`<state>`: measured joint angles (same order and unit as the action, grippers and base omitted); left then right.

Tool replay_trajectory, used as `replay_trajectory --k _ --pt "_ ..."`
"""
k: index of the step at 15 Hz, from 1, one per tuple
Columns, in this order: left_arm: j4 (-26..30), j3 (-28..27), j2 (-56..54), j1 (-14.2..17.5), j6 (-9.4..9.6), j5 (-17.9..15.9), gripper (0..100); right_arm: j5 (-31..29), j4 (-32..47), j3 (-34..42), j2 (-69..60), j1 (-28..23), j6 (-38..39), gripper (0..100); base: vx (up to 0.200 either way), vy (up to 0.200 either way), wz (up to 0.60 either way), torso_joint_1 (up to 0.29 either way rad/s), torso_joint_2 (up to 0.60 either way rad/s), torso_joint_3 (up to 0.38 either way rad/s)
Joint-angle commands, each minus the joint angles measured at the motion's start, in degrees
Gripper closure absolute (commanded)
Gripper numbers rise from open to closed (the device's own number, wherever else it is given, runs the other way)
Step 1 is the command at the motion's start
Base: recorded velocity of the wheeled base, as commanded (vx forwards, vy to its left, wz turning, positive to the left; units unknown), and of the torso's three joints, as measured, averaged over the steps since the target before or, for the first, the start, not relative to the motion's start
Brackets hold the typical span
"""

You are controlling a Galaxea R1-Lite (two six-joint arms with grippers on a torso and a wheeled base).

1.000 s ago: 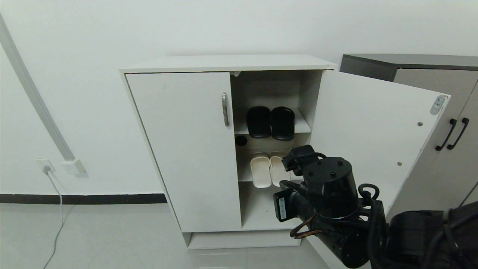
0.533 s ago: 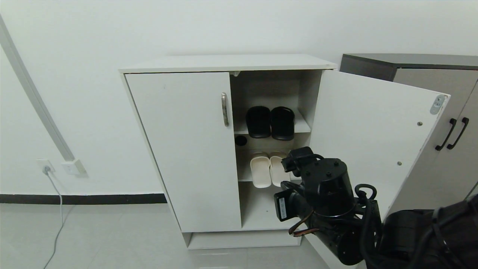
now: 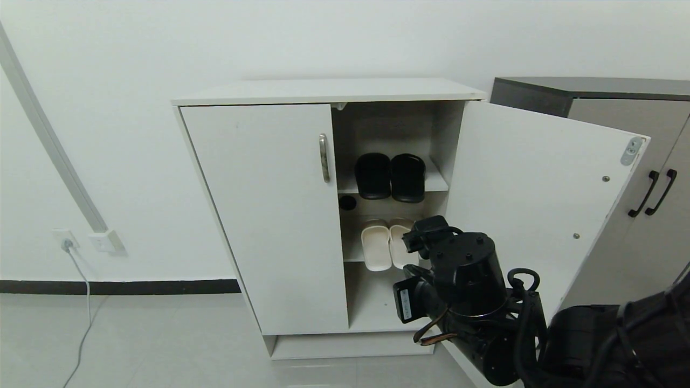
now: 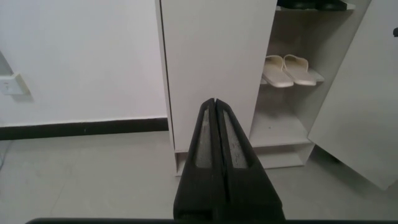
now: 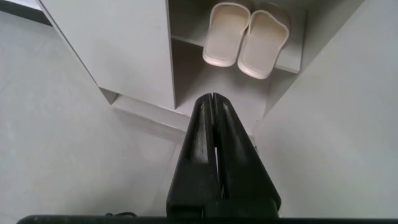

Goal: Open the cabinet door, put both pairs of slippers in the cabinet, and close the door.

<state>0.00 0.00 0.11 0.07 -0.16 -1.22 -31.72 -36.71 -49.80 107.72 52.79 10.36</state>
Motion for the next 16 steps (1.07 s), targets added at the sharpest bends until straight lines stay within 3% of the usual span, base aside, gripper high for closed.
replay_trajectory --k 1,7,16 --pt "0.0 0.0 -0.02 0.01 -0.02 -0.01 100 -0.01 -0.03 0.05 0.13 0.04 -0.08 100 0.0 0.0 0.0 0.002 -0.15 -0.203" --pt "0.0 0.0 0.07 0.01 -0.02 -0.01 100 -0.01 -0.03 0.05 0.39 -0.05 -0.25 100 0.0 0.0 0.0 0.054 -0.41 -0.34" --pt "0.0 0.0 -0.02 0.01 -0.02 -0.01 100 -0.01 -0.03 -0.12 1.0 -0.4 -0.25 100 0.0 0.0 0.0 0.139 -0.47 -0.335"
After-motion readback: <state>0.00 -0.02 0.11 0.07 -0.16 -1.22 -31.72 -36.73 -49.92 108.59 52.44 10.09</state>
